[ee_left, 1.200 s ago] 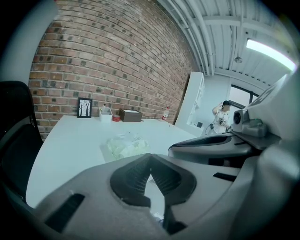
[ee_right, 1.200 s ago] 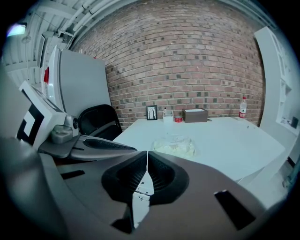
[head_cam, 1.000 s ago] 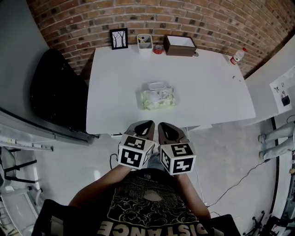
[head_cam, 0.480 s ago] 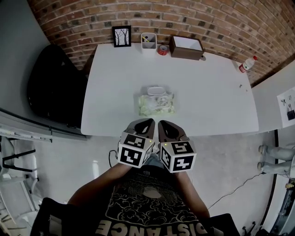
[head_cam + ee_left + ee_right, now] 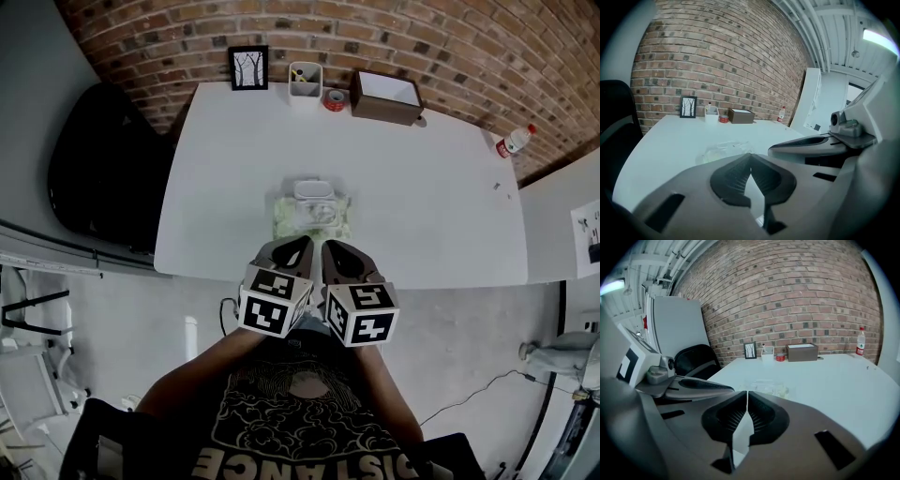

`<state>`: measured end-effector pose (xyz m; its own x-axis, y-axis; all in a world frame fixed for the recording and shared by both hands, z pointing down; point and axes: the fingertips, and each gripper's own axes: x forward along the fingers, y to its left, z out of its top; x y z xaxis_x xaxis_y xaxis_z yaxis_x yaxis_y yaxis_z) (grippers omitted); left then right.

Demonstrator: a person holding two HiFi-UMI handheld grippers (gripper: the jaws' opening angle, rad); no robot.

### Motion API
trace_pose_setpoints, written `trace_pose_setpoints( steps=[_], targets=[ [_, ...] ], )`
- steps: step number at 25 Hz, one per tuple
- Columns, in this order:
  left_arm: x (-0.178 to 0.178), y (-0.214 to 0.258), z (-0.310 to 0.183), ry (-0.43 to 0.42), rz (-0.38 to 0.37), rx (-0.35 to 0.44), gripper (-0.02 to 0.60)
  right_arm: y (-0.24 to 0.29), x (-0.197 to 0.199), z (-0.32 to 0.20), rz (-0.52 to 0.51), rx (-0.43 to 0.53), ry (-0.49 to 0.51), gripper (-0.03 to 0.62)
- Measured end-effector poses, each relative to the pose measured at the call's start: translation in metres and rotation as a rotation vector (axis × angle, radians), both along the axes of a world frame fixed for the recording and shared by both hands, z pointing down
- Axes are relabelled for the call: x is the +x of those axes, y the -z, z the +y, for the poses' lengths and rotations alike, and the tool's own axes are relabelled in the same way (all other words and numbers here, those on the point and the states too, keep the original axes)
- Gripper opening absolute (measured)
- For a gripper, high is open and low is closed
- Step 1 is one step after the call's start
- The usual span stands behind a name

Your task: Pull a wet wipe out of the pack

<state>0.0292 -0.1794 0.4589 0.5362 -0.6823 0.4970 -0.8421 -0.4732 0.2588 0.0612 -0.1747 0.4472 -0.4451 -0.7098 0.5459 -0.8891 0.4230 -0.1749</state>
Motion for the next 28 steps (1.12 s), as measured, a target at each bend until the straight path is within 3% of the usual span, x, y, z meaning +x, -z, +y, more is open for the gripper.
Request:
trace_pose_setpoints(
  steps=[14,24,28],
  targets=[
    [0.0,-0.016,-0.024,0.074,-0.028,-0.01,0.012,-0.025,0.007,-0.032,-0.012,-0.03,0.064,0.021],
    [-0.009,-0.022,-0.039,0.147,-0.027,-0.016,0.012,-0.039,0.008,-0.057,0.044,-0.025,0.113,0.023],
    [-0.011,-0.024,-0.042,0.17,-0.031,-0.016,0.012,-0.043,0.007,-0.062,0.048,-0.036,0.14,0.054]
  ],
)
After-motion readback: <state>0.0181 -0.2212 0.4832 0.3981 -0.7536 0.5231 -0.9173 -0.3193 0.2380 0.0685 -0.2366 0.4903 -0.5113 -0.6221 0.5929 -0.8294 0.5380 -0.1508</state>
